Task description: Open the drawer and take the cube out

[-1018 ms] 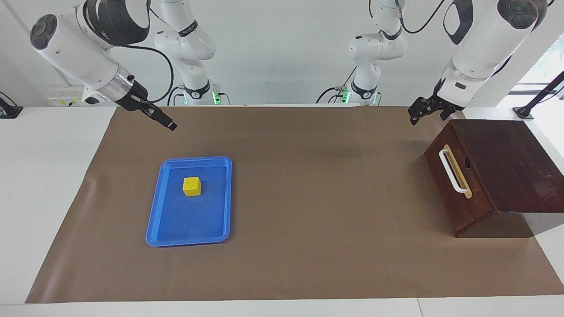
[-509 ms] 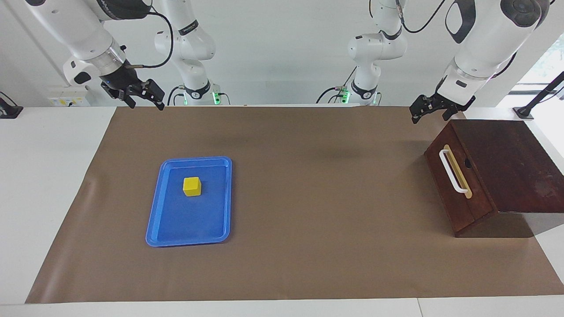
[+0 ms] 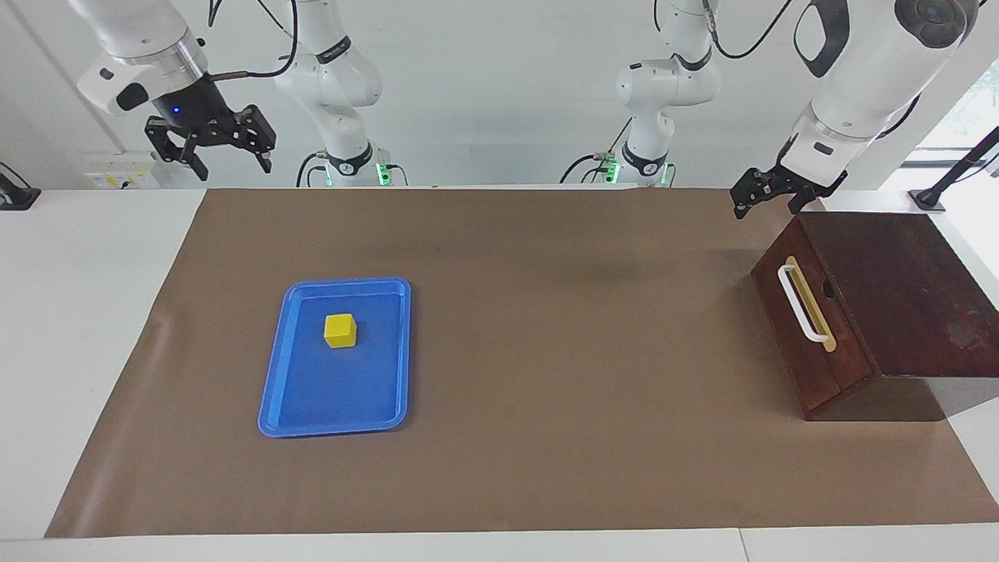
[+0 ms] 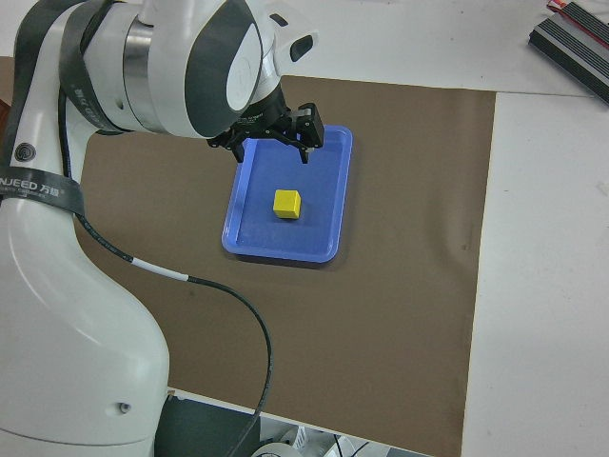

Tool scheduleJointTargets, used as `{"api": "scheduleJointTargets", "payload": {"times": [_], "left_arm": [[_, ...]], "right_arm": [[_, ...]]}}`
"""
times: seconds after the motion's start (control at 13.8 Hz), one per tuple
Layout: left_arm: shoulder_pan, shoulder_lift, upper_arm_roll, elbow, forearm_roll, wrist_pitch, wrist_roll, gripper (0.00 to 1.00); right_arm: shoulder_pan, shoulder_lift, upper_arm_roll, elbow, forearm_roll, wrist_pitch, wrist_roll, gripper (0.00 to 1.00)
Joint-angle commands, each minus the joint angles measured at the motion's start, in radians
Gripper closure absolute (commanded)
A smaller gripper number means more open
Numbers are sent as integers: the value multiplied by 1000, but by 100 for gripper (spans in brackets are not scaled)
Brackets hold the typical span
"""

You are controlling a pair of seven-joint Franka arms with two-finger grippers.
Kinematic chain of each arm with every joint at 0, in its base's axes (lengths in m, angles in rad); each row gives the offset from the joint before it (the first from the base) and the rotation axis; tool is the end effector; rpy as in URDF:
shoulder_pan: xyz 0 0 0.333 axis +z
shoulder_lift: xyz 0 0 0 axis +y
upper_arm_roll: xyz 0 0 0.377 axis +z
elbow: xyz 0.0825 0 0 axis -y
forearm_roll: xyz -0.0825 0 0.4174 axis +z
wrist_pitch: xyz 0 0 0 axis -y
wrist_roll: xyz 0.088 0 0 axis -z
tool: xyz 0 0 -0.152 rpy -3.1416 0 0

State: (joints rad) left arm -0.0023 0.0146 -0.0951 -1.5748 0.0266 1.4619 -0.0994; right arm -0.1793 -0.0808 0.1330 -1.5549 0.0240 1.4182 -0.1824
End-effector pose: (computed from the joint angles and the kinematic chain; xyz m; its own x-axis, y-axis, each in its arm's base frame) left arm 0.5725 -0.0512 0.6216 0.9923 0.0054 -0.1239 0.0008 -0.9993 -0.0377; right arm 0.5387 -0.0175 0.6808 0.9890 0.1383 -0.0532 0.1373 -0.9903 -0.0232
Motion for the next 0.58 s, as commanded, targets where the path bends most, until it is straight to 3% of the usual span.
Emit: {"api": "scheduleJointTargets", "payload": {"times": [0.0,0.51], "left_arm": [[4,-12,0,-7,-5,-6,1,0],[5,-13,0,-7,-5,-5,1,0]], "right_arm": [[-28,47,30,12,-29,-4,-31,0],[-28,55,22,-105,-32,134,-28,0]]}}
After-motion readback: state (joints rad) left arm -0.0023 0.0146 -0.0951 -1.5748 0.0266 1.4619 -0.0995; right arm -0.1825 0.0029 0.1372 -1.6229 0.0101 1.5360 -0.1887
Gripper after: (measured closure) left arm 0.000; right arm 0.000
